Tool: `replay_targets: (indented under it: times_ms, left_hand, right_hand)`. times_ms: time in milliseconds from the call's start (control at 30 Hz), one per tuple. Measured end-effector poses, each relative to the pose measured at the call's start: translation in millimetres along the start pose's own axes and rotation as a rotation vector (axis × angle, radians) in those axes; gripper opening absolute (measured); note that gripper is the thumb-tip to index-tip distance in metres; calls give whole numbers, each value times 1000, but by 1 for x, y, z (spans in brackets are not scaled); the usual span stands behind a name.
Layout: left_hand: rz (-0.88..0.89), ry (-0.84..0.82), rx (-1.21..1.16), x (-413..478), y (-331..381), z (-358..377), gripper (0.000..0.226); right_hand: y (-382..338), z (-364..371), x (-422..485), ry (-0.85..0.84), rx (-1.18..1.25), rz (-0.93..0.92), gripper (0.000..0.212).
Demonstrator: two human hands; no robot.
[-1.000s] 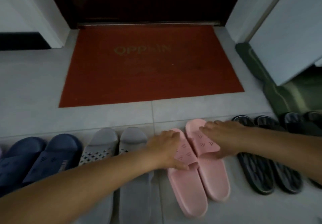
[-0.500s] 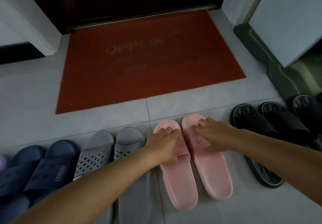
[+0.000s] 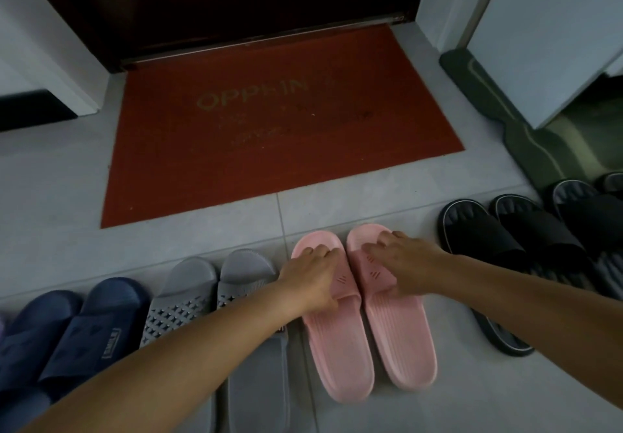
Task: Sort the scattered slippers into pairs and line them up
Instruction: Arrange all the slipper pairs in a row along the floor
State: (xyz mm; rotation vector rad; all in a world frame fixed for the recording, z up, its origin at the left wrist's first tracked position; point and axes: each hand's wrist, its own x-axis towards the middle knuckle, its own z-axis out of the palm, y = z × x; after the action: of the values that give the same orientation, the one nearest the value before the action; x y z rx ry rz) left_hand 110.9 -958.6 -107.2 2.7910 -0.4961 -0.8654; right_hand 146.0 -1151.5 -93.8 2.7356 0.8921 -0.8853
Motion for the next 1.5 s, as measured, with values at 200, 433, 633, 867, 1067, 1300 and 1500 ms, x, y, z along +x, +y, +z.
replay_targets:
  times_ms: [200,433,633,867,1067,1300,1500]
  left_hand:
    - [-3,-16,-38,-5,1,-3,85]
    - [74,-44,18,-36,17,-48,85]
    - [123,40,-14,41,115,-60,81]
    - [86,108,-55,131,212,-12,105]
    - [101,127,-23,127,191,2,91]
    - [104,123,-31,109,174,8,89]
    - [70,135,-23,102,170,10,90]
  right_hand:
    - [4,6,0,37,-7,-25,81]
    - [44,-5,-21,96,230,-10,88]
    - [167,10,-74,230,261,374,60]
    - [195,53,-100,-59,157,585,93]
    - [182,54,-80,60,35,486,80]
    - [174,54,-81,102,64,341,87]
    - [169,49,-82,100,66,289,84]
